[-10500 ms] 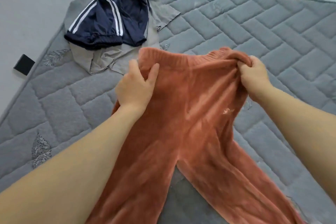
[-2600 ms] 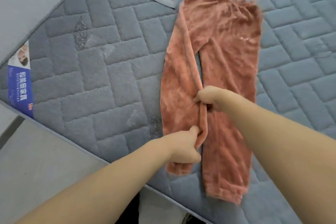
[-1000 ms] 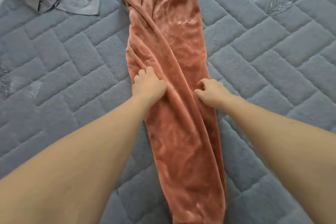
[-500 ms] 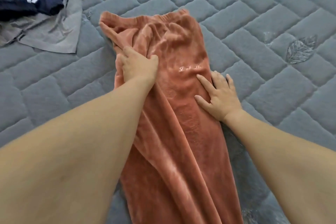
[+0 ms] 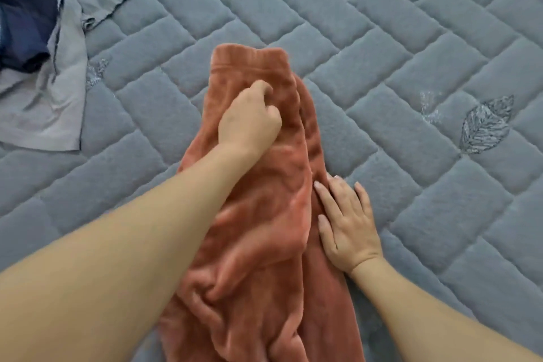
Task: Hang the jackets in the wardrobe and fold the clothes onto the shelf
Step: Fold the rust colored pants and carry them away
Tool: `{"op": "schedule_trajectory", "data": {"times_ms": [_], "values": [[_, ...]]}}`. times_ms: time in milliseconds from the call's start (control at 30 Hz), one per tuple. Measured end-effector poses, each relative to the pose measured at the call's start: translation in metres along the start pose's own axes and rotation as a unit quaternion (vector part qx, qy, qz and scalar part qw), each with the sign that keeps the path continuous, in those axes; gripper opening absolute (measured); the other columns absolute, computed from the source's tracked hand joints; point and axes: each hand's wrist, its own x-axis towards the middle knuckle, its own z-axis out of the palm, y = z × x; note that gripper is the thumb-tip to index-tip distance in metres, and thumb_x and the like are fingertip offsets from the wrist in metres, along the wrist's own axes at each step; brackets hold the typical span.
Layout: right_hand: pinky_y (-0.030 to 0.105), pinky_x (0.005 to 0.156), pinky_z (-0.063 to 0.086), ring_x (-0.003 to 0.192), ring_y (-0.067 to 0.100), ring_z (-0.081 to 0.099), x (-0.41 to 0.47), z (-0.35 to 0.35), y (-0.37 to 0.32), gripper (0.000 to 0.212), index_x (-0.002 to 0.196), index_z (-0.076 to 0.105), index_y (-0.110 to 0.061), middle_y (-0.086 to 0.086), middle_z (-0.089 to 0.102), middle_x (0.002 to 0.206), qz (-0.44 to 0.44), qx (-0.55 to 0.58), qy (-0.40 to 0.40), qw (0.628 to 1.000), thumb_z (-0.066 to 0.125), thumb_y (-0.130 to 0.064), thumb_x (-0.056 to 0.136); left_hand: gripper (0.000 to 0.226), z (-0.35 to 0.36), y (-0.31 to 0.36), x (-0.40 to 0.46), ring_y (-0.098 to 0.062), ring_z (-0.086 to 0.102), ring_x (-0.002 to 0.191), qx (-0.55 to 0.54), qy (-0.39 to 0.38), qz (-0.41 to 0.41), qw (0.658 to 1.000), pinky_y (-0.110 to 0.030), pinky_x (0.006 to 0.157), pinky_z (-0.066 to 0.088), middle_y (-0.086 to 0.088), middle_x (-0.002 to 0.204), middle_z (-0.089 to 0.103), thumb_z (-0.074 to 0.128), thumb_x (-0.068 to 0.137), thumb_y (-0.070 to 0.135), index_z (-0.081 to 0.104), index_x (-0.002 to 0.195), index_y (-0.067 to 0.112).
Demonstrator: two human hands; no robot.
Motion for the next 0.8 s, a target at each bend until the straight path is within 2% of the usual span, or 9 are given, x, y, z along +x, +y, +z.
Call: {"op": "schedule_trajectory", "data": {"times_ms": [100,200,300,367,500,633,667,733,800], "values": [[0.052,0.118,0.016,0.143,0.026,0.032,0.0,0.002,0.003,0.059,0.148,0.041,-0.016,0.009,0.038,0.154,-0.003,-0.003,-0.008,1.0,0.039,-0.032,0.091,0.069,0.003,0.003,0.039,-0.036,0.042,0.121,0.18,-0.043,0.048,0.982,-0.048,0.101,0.035,-0.009,0.14,0.037,0.049,0.084,0.02,0.032,0.149,0.033],[0.052,0.118,0.017,0.143,0.026,0.033,0.0,0.002,0.003,0.06,0.147,0.041,-0.016,0.01,0.038,0.153,-0.004,-0.007,-0.003,1.0,0.04,-0.032,0.09,0.075,0.013,0.007,0.062,-0.038,0.029,0.13,0.268,-0.081,0.034,0.959,-0.055,0.101,0.029,-0.01,0.152,0.021,0.051,0.087,0.03,0.016,0.153,0.034],[0.052,0.118,0.017,0.144,0.025,0.032,0.0,0.004,0.005,0.06,0.148,0.04,-0.017,0.009,0.037,0.154,-0.005,-0.011,-0.001,1.0,0.04,-0.032,0.09,0.052,0.016,0.013,0.078,-0.04,0.035,0.127,0.31,-0.083,0.045,0.946,-0.058,0.092,0.035,-0.015,0.148,0.027,0.046,0.092,0.025,0.033,0.142,0.027],[0.051,0.118,0.017,0.144,0.024,0.031,0.0,0.005,0.005,0.061,0.148,0.039,-0.017,0.009,0.037,0.154,-0.004,-0.009,0.0,1.0,0.041,-0.032,0.089,0.037,0.016,0.023,0.086,-0.042,0.047,0.114,0.301,-0.041,0.104,0.947,-0.05,0.076,0.04,-0.017,0.134,0.04,0.04,0.092,0.013,0.045,0.128,0.022],[0.052,0.118,0.018,0.144,0.025,0.031,0.0,0.006,0.005,0.06,0.148,0.037,-0.018,0.008,0.035,0.155,-0.005,0.004,0.004,1.0,0.041,-0.031,0.09,0.027,0.019,0.046,0.073,-0.038,0.056,0.088,0.181,0.031,0.228,0.956,-0.041,0.057,0.035,-0.016,0.11,0.051,0.04,0.09,0.005,0.053,0.113,0.012],[0.053,0.117,0.019,0.143,0.025,0.033,0.001,0.005,0.003,0.06,0.146,0.039,-0.016,0.009,0.038,0.154,-0.004,0.009,0.006,1.0,0.042,-0.029,0.088,0.034,0.035,0.041,0.063,-0.036,0.05,0.111,0.168,-0.092,0.176,0.966,-0.047,0.086,0.045,-0.012,0.128,0.048,0.046,0.093,0.01,0.047,0.127,0.015],[0.052,0.116,0.019,0.142,0.025,0.033,0.002,0.004,0.001,0.06,0.145,0.041,-0.015,0.009,0.038,0.153,-0.003,0.013,0.003,1.0,0.043,-0.029,0.087,0.04,0.035,0.037,0.065,-0.035,0.049,0.114,0.152,-0.08,0.173,0.97,-0.048,0.092,0.043,-0.011,0.128,0.048,0.049,0.089,0.011,0.047,0.128,0.016],[0.052,0.116,0.019,0.142,0.025,0.032,0.004,0.003,0.001,0.06,0.144,0.046,-0.012,0.009,0.04,0.153,0.001,0.013,-0.004,1.0,0.044,-0.029,0.086,0.05,0.032,0.03,0.066,-0.033,0.046,0.117,0.126,0.036,0.183,0.974,-0.045,0.101,0.036,-0.009,0.128,0.049,0.052,0.079,0.015,0.049,0.129,0.019],[0.052,0.116,0.019,0.143,0.024,0.031,0.003,0.001,0.003,0.06,0.143,0.048,-0.011,0.01,0.04,0.152,0.006,0.008,-0.011,1.0,0.043,-0.029,0.086,0.065,0.028,0.016,0.063,-0.033,0.035,0.132,0.124,0.098,0.096,0.983,-0.05,0.113,0.02,-0.009,0.141,0.04,0.053,0.073,0.024,0.043,0.137,0.024]]}}
